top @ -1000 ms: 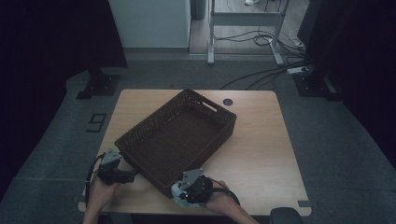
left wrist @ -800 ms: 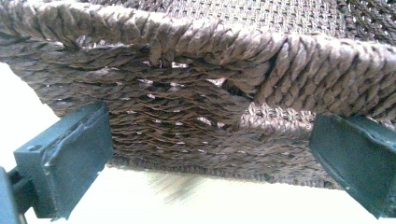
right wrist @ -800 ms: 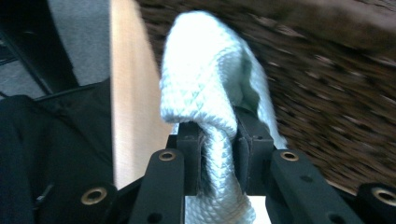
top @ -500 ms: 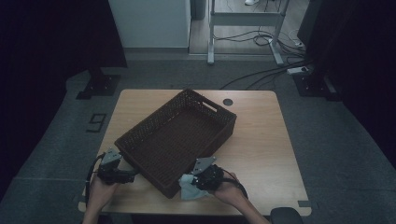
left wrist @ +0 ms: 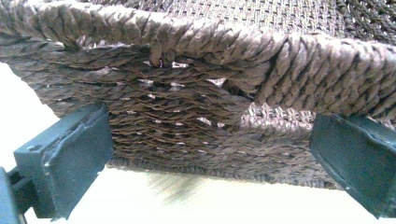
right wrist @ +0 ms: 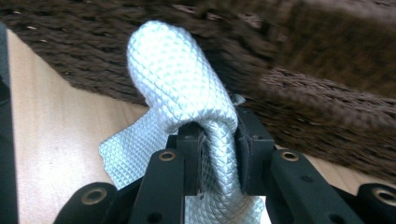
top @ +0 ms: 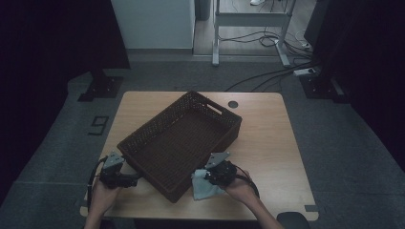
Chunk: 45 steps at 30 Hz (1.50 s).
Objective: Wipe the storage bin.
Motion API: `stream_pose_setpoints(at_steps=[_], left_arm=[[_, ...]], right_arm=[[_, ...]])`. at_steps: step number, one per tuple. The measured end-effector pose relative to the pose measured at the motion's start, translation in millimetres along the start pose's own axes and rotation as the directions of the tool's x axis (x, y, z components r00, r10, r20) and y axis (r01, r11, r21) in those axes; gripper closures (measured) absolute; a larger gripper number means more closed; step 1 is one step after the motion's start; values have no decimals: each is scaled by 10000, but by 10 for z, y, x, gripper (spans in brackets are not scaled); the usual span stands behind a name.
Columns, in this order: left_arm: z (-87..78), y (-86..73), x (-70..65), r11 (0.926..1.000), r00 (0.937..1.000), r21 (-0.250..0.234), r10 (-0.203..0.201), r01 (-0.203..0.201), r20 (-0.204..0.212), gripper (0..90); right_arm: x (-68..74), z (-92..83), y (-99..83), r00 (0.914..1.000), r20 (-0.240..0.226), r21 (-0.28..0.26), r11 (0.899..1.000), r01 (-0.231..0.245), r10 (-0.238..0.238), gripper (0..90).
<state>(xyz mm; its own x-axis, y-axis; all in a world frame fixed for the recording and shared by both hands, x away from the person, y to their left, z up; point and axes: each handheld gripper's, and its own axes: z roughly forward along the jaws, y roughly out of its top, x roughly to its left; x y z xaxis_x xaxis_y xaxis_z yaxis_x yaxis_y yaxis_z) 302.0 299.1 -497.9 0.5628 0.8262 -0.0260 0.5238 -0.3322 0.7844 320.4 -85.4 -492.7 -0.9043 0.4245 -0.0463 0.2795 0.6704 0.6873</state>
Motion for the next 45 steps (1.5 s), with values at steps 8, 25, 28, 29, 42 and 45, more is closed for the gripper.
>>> stream_pose_setpoints(at_steps=[8,25,28,29,42,45], left_arm=[[3,2,2,10000,10000,1,-31,31,-33,0],[8,6,8,9999,9999,29,-99,99,-44,0],[8,6,9,9999,9999,32,-106,106,-38,0],[8,6,9,9999,9999,32,-110,111,-36,0],[9,6,12,9999,9999,48,-126,127,-25,0],[9,6,11,9999,9999,48,-133,133,-27,0]], right_arm=[[-154,-44,-54,9985,329,14,9990,-449,448,729],[-430,-117,-135,9891,973,-108,9939,-1097,1102,728],[-478,-128,-146,9873,1037,-116,9927,-1201,1206,728],[-493,-131,-149,9866,1073,-120,9925,-1220,1226,728],[-743,-189,-235,9682,1652,-253,9821,-1865,1881,728],[-798,-207,-249,9629,1775,-244,9790,-2023,2034,727]])
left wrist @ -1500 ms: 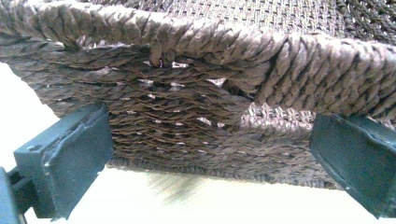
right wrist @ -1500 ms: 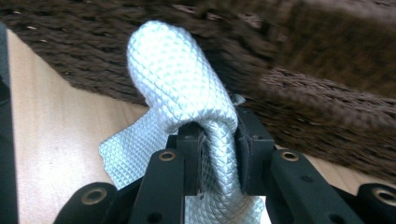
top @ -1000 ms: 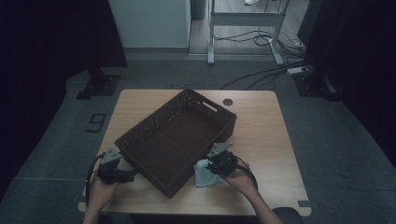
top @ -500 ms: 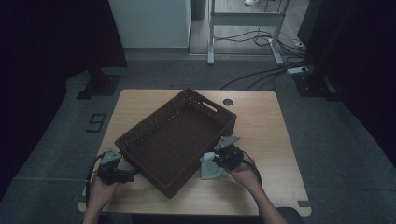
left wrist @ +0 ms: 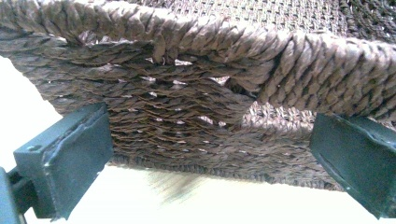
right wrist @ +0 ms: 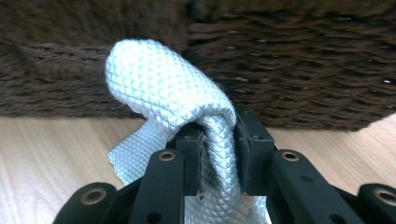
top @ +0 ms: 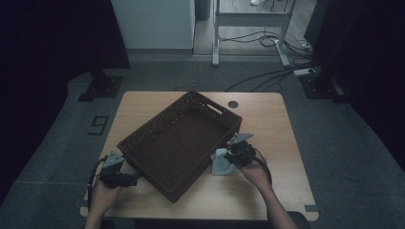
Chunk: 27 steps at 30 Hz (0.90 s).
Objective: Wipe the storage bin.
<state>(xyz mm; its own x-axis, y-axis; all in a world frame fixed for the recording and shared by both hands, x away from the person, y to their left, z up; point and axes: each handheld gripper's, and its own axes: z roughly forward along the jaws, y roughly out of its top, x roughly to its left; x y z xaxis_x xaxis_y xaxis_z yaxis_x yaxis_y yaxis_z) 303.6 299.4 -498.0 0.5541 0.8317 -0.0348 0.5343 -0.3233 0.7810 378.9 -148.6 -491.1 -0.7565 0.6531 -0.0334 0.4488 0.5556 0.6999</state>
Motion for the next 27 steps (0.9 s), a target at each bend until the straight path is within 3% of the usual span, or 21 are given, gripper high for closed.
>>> stream_pose_setpoints(at_steps=[16,27], left_arm=[[1,-5,8,10000,9999,9,-96,96,76,0],[4,-6,12,9999,9999,3,-111,111,99,0]], right_arm=[[-324,5,11,9953,744,-16,9981,-613,613,726],[-547,5,14,9853,1388,-10,9950,-1001,992,731]])
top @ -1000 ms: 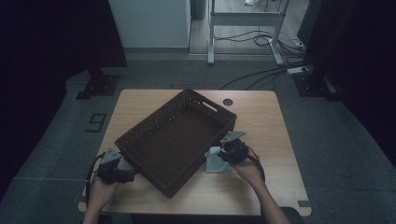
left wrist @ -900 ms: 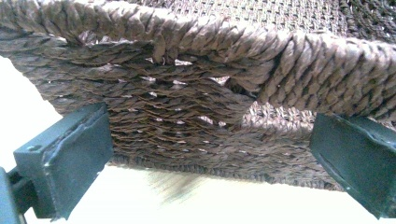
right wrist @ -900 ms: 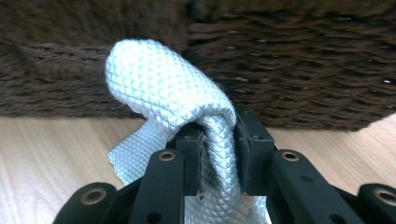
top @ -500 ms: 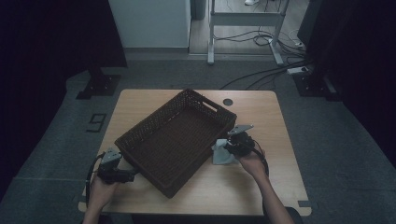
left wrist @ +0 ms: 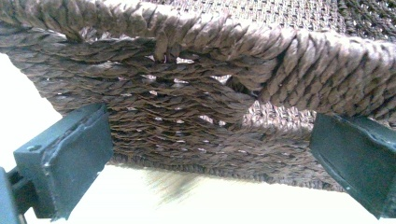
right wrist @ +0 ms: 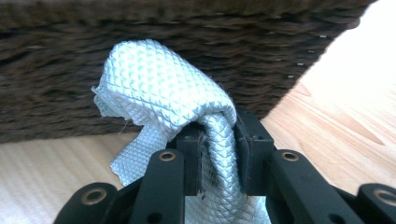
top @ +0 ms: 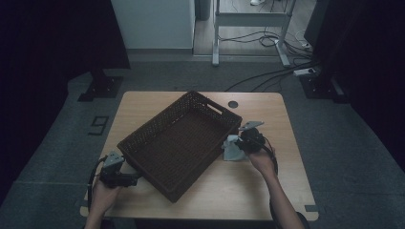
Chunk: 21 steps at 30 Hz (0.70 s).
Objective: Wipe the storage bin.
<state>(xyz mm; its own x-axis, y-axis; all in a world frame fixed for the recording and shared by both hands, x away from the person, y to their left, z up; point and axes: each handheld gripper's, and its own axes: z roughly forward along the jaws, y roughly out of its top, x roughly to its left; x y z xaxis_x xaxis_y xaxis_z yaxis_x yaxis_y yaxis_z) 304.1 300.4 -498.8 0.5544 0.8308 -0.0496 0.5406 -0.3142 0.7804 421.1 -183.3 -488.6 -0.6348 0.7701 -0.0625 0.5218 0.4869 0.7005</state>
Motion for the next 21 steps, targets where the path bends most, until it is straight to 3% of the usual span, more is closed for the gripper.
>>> stream_pose_setpoints(at_steps=[16,21], left_arm=[[2,-4,2,10000,10000,-19,-59,59,14,0],[4,-5,5,10000,10000,-26,-80,80,35,0]], right_arm=[[-334,76,16,9938,949,149,9981,-598,581,740],[-331,104,8,9939,957,182,9983,-563,543,753]])
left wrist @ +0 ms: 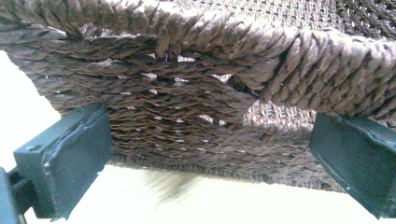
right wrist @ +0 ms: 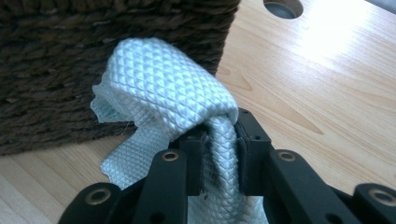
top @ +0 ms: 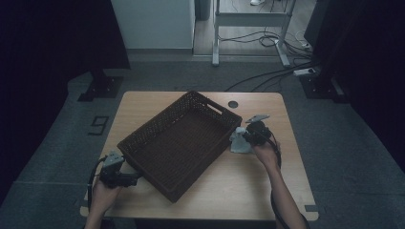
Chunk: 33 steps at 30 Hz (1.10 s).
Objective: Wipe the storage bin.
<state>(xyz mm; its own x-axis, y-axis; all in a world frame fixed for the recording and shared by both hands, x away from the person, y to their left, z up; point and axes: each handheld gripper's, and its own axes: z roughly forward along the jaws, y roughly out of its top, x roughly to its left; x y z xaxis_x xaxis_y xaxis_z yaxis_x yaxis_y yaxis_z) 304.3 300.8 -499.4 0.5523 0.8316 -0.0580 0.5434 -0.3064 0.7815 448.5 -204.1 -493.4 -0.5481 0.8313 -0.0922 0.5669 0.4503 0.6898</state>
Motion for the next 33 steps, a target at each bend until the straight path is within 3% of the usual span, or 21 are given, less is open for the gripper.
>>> stream_pose_setpoints(at_steps=[9,19,28,33], left_arm=[[-1,1,-3,10000,10000,-1,9,-9,-15,0],[2,5,-11,10000,10000,5,43,-43,-11,0],[3,5,-11,10000,10000,2,55,-55,-13,0],[3,6,-12,10000,10000,7,62,-62,-18,0]], right_arm=[[49,119,-37,9996,-88,432,9987,268,-264,769],[112,316,-113,9976,-65,1351,9884,697,-694,772],[133,274,-135,9967,-528,1180,9907,677,-618,771],[215,232,-142,9927,-876,1106,9895,926,-831,770]])
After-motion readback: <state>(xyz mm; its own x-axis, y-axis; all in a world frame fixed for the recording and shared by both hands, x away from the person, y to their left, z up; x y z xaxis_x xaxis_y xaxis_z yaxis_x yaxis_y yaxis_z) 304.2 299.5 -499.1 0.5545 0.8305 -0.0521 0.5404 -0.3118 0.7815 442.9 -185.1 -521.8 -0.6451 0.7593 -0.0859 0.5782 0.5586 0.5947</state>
